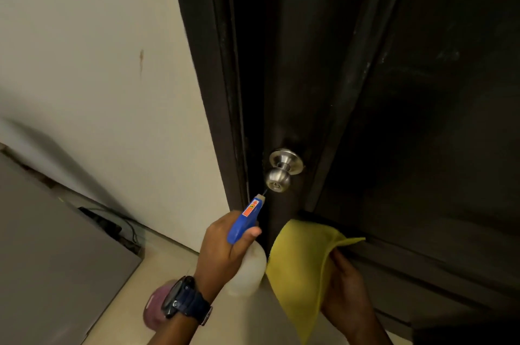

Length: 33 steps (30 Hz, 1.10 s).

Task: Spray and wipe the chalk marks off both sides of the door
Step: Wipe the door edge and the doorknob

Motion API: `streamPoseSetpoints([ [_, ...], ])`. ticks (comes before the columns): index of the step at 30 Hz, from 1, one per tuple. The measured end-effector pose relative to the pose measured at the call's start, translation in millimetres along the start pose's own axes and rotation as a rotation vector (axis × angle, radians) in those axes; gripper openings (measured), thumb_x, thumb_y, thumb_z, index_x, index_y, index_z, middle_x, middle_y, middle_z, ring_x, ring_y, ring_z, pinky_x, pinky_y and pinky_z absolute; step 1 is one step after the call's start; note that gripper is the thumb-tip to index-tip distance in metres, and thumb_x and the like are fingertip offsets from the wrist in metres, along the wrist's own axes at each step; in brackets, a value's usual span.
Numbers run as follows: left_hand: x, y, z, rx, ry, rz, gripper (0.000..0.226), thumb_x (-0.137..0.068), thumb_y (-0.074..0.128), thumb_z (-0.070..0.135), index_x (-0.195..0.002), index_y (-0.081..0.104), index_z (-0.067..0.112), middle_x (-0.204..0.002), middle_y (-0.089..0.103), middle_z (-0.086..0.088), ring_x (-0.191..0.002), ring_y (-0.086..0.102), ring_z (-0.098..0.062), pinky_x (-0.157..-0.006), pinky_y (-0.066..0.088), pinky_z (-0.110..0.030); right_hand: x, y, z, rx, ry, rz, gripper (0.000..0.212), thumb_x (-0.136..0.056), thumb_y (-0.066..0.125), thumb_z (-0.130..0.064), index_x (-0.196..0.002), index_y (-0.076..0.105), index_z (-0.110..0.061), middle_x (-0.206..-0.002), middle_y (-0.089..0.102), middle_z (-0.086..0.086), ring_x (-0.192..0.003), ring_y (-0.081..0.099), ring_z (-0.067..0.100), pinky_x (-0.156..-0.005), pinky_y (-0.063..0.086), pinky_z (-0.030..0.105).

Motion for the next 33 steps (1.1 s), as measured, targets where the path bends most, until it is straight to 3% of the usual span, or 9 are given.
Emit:
streamPoseSetpoints([
  [3, -5.5, 9.0, 4.1, 0.000, -0.004, -0.008, 0.048, -0.091, 0.037, 0.080, -0.089, 0.062, 0.039, -0.076, 0.063, 0.019, -0.071, 0.062, -0.005, -0.065, 0.041, -0.010, 2.1, 29.8, -17.4, -0.063, -0.018, 0.018, 0.071, -0.051, 0.099, -0.025, -0.113, 0.075, -0.002, -0.121, 0.069, 0.024, -0.102, 0.071, 0.041, -0.087, 0.057, 0.054],
  [4, -6.1, 11.0, 3.2, -0.002, 0.002, -0.006, 0.053, -0.091, 0.036, 0.080, -0.083, 0.062, 0.035, -0.071, 0.060, 0.016, -0.067, 0.060, -0.006, -0.062, 0.039, -0.011, -1.5, 37.1, -21.4, -0.053, -0.032, -0.005, 0.060, -0.061, 0.094, -0.029, -0.111, 0.076, -0.003, -0.124, 0.067, 0.023, -0.105, 0.070, 0.040, -0.094, 0.053, 0.053],
  [7, -6.8, 14.0, 2.1, -0.003, -0.005, 0.011, 0.069, -0.091, 0.033, 0.081, -0.074, 0.062, 0.020, -0.063, 0.055, 0.006, -0.062, 0.055, -0.014, -0.055, 0.037, -0.018, -5.1, 61.1, -35.1, -0.023, -0.086, -0.022, 0.042, -0.097, 0.051, -0.035, -0.116, 0.075, -0.006, -0.131, 0.064, 0.022, -0.112, 0.067, 0.037, -0.103, 0.044, 0.053],
  [12, -5.1, 9.4, 10.1, -0.030, 0.002, 0.050, 0.049, -0.091, 0.031, 0.080, -0.089, 0.060, 0.040, -0.077, 0.065, 0.015, -0.077, 0.064, -0.005, -0.068, 0.042, -0.007, -27.9, 87.7, -41.6, 0.076, -0.099, -0.102, 0.045, -0.103, 0.041, -0.037, -0.130, 0.063, -0.010, -0.131, 0.065, 0.019, -0.126, 0.057, 0.035, -0.115, 0.036, 0.049],
  [18, 7.9, -5.8, 8.3, -0.079, -0.013, 0.109, 0.082, -0.092, 0.027, 0.081, -0.084, 0.066, 0.010, -0.071, 0.064, -0.002, -0.071, 0.060, -0.017, -0.062, 0.046, -0.018, -60.9, 135.1, -32.6, 0.110, -0.131, -0.123, 0.047, -0.095, 0.051, -0.049, -0.121, 0.068, -0.013, -0.112, 0.073, 0.016, -0.101, 0.071, 0.031, -0.095, 0.052, 0.048],
  [25, 19.8, -21.1, 9.1, -0.145, -0.074, 0.156, 0.086, -0.091, 0.026, 0.082, -0.092, 0.072, 0.010, -0.077, 0.069, 0.003, -0.069, 0.065, -0.016, -0.061, 0.055, -0.039, -66.3, 157.2, -33.1, 0.249, -0.138, 0.039, 0.046, -0.093, 0.058, -0.051, -0.113, 0.069, -0.011, -0.107, 0.073, 0.017, -0.101, 0.070, 0.034, -0.090, 0.056, 0.050],
  [27, 18.7, -20.3, 6.3, -0.116, -0.087, 0.160, 0.089, -0.090, 0.026, 0.084, -0.093, 0.071, 0.007, -0.077, 0.069, -0.002, -0.070, 0.066, -0.021, -0.061, 0.055, -0.042, -64.4, 160.6, -31.4, 0.297, -0.208, 0.105, 0.034, -0.095, 0.062, -0.043, -0.107, 0.068, -0.013, -0.103, 0.074, 0.016, -0.091, 0.073, 0.029, -0.077, 0.059, 0.043],
  [29, 16.1, -21.1, 5.4, -0.104, -0.084, 0.173, 0.089, -0.089, 0.025, 0.084, -0.093, 0.070, 0.007, -0.078, 0.069, -0.004, -0.070, 0.065, -0.021, -0.062, 0.054, -0.039, -60.9, 158.3, -29.4, 0.345, -0.277, 0.127, 0.025, -0.097, 0.061, -0.038, -0.107, 0.066, -0.015, -0.097, 0.074, 0.012, -0.081, 0.074, 0.023, -0.067, 0.058, 0.037],
  [33, 10.6, -29.5, 4.1, -0.066, -0.066, 0.207, 0.067, -0.090, 0.028, 0.083, -0.096, 0.067, 0.029, -0.081, 0.069, 0.007, -0.081, 0.065, -0.014, -0.066, 0.051, -0.023, -46.1, 145.8, -29.3, 0.589, -0.372, 0.171, 0.025, -0.098, 0.060, -0.038, -0.115, 0.063, -0.020, -0.107, 0.069, 0.009, -0.094, 0.069, 0.027, -0.077, 0.057, 0.043],
])
Point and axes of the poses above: each hand's wrist, its own x-axis away from the middle knuckle, its own y-axis out of the palm, z = x × y, the point moved 1 cm from there along -x, towards the middle knuckle
